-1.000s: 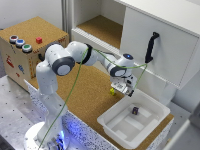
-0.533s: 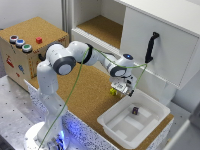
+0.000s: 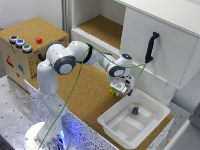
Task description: Slide the yellow block to the left
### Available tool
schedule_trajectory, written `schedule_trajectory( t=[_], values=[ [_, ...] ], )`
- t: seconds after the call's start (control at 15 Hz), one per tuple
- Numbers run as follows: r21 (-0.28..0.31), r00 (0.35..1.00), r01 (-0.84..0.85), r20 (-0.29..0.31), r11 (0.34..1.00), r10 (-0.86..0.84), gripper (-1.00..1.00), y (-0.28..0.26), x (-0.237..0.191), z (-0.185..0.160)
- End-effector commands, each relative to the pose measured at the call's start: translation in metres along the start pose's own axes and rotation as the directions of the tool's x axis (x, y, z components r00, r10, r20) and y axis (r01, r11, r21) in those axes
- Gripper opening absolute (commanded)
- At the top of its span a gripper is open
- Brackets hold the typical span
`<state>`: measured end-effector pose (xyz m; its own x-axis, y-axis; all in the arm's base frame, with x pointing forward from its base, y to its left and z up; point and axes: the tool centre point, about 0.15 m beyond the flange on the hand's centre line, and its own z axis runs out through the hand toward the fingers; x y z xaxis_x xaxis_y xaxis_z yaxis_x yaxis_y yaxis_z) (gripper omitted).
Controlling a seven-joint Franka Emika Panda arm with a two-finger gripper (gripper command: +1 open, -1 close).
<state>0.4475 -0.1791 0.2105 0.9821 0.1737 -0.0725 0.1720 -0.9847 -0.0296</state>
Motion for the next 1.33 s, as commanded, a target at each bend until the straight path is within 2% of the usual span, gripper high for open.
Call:
schedule_trajectory(
  t=[0.0, 0.33, 0.6, 1.0, 1.27],
  values=[
    [-0.017, 0.999, -0.034, -0.039, 0.999, 0.033, -1.0, -0.024, 0.005, 0.012],
    [-0.091, 0.998, -0.049, -0.047, 0.995, 0.044, -1.0, -0.04, 0.017, 0.014],
    [-0.083, 0.999, -0.046, -0.024, 0.996, 0.044, -1.0, -0.063, 0.014, 0.011],
    [-0.088, 0.995, -0.088, -0.044, 0.992, 0.084, -1.0, -0.103, -0.002, -0.01],
    [-0.073, 0.997, -0.058, -0.046, 0.996, 0.054, -1.0, -0.111, -0.006, -0.009]
  ],
)
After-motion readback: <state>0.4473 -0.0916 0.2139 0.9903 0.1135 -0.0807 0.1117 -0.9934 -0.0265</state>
